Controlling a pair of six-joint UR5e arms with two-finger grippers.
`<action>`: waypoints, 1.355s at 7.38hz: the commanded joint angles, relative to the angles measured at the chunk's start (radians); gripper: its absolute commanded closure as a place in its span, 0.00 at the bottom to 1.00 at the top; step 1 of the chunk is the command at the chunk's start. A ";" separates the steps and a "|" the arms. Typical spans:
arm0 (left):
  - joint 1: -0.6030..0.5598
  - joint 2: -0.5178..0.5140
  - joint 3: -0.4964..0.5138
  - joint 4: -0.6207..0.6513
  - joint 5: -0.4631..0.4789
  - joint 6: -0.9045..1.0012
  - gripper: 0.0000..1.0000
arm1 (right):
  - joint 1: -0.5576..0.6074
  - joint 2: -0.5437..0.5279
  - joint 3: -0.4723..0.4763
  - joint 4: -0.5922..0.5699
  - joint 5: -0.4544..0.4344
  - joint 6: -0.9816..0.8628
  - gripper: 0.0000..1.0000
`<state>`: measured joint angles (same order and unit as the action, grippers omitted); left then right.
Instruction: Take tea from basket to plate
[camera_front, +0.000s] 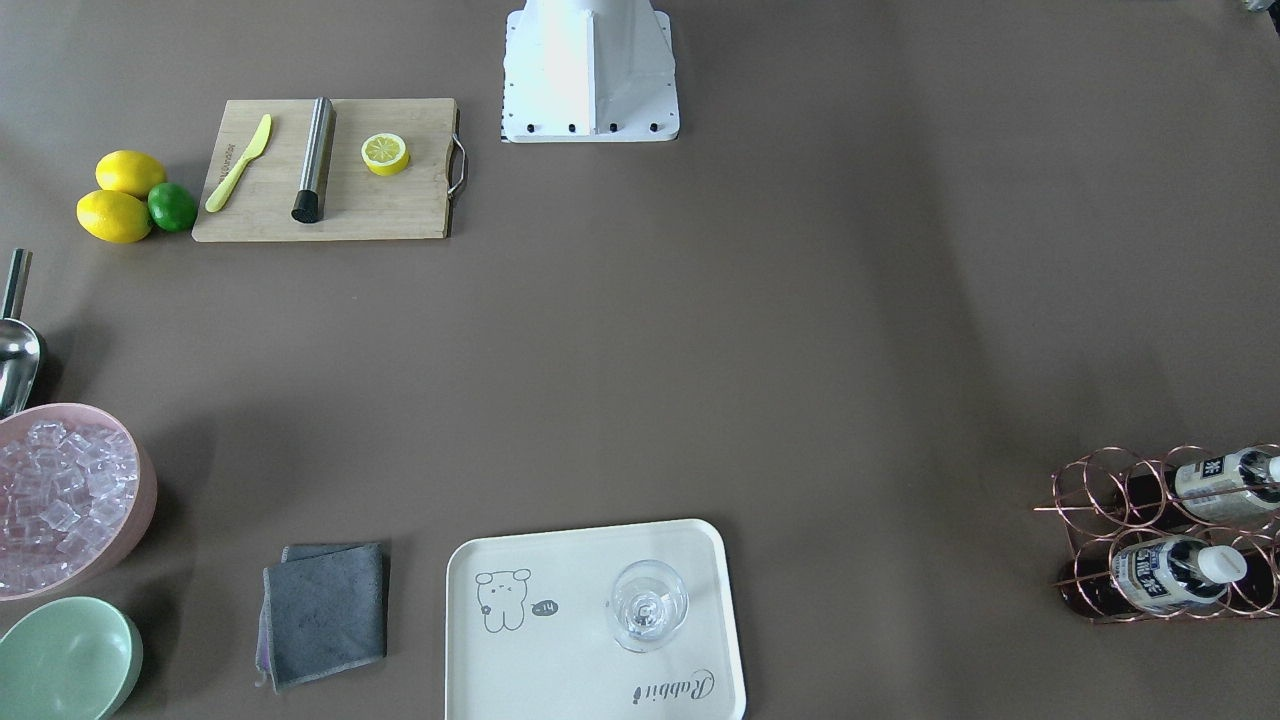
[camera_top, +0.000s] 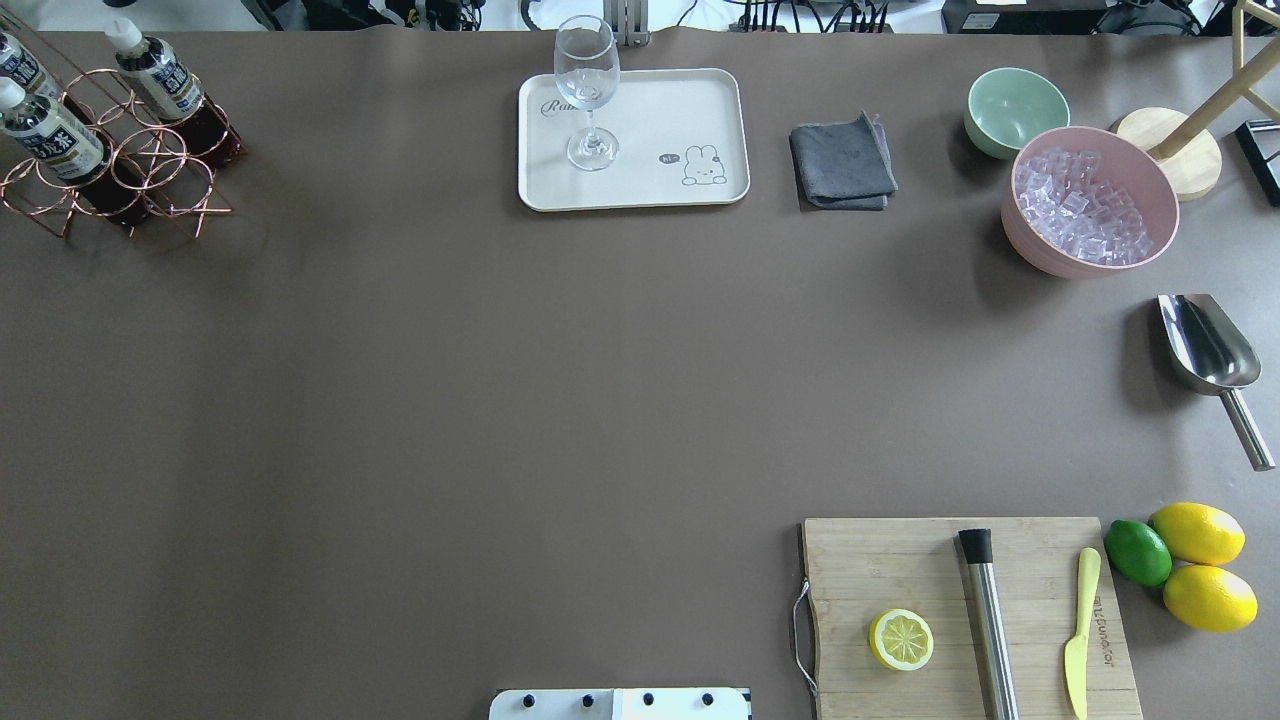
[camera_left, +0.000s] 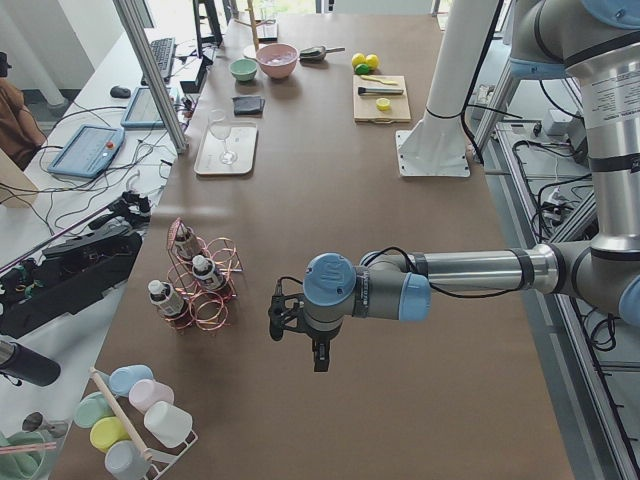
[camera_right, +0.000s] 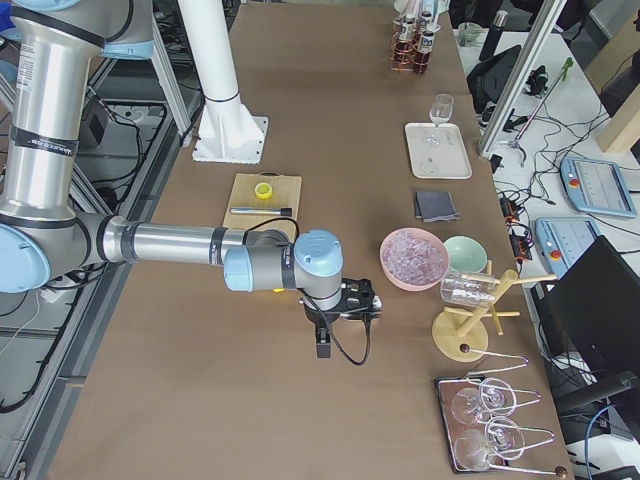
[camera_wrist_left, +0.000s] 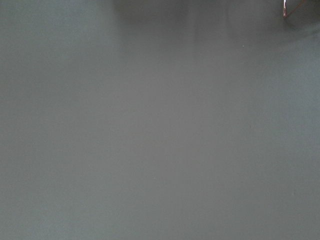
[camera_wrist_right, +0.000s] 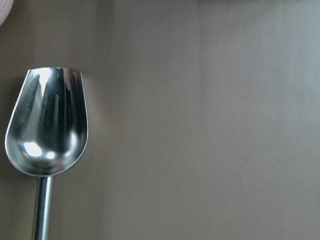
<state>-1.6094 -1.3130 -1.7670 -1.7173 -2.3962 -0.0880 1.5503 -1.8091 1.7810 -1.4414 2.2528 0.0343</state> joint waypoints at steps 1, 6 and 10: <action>0.002 0.001 0.001 0.001 -0.001 0.001 0.02 | 0.002 0.002 0.002 -0.004 0.028 0.001 0.00; 0.002 0.000 0.023 0.001 0.000 0.001 0.02 | 0.004 -0.006 -0.003 -0.002 0.034 0.001 0.00; 0.002 0.000 0.035 0.001 0.000 -0.003 0.02 | 0.004 -0.002 -0.006 -0.010 0.034 0.001 0.00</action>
<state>-1.6076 -1.3130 -1.7328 -1.7165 -2.3959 -0.0883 1.5539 -1.8089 1.7792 -1.4471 2.2864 0.0351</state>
